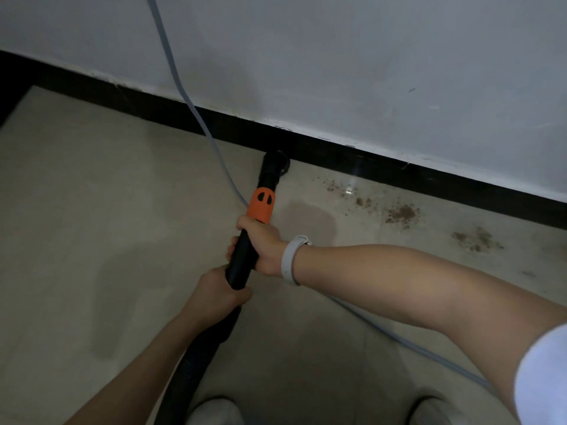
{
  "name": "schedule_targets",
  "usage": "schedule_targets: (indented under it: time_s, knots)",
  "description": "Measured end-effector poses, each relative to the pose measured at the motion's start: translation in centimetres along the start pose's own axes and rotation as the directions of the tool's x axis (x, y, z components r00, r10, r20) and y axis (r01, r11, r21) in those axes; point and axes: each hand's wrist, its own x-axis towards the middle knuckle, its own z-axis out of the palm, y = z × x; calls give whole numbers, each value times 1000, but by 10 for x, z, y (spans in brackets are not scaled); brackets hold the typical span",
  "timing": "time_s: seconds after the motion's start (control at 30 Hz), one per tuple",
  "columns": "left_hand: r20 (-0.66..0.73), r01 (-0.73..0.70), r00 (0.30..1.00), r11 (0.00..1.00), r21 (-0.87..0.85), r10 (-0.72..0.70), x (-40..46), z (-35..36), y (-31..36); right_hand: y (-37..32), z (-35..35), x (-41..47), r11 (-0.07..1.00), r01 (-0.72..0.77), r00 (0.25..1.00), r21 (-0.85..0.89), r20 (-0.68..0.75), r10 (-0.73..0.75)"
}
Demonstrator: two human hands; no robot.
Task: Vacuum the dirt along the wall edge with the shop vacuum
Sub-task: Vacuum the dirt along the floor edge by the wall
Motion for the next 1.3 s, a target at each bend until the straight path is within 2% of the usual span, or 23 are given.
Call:
schedule_targets:
  time_s: [0.2, 0.4, 0.5, 0.67, 0.77, 0.87, 1.13, 1.3]
  knots:
    - [59, -10, 998, 995, 94, 5, -3, 14, 14, 7, -30, -3, 997, 36, 998, 69, -49, -33]
    - [45, -39, 998, 986, 161, 32, -7, -1, 23, 0, -45, -14, 994, 102, 989, 51, 101, -106]
    - [47, -57, 998, 981, 186, 49, -13, -1, 19, -12, -46, -14, 981, 131, 990, 142, 40, -137]
    - [28, -66, 998, 990, 127, 62, -19, 8, 23, -29, -44, -9, 978, 194, 975, 74, -126, -184]
    - [-60, -73, 995, 990, 121, 80, -14, 15, 24, -35, -37, -4, 976, 216, 963, 21, -168, -209]
    - [-154, -73, 983, 986, 147, 96, -10, 21, 25, -36, -36, 1, 978, 207, 963, -22, -173, -207]
    - [-83, -40, 995, 989, 142, 53, -5, 28, 33, -35, -48, 3, 981, 190, 974, -36, -117, -193]
    - [-167, -4, 985, 984, 176, 34, -8, 35, 38, -34, -52, 4, 977, 212, 972, -36, -100, -214]
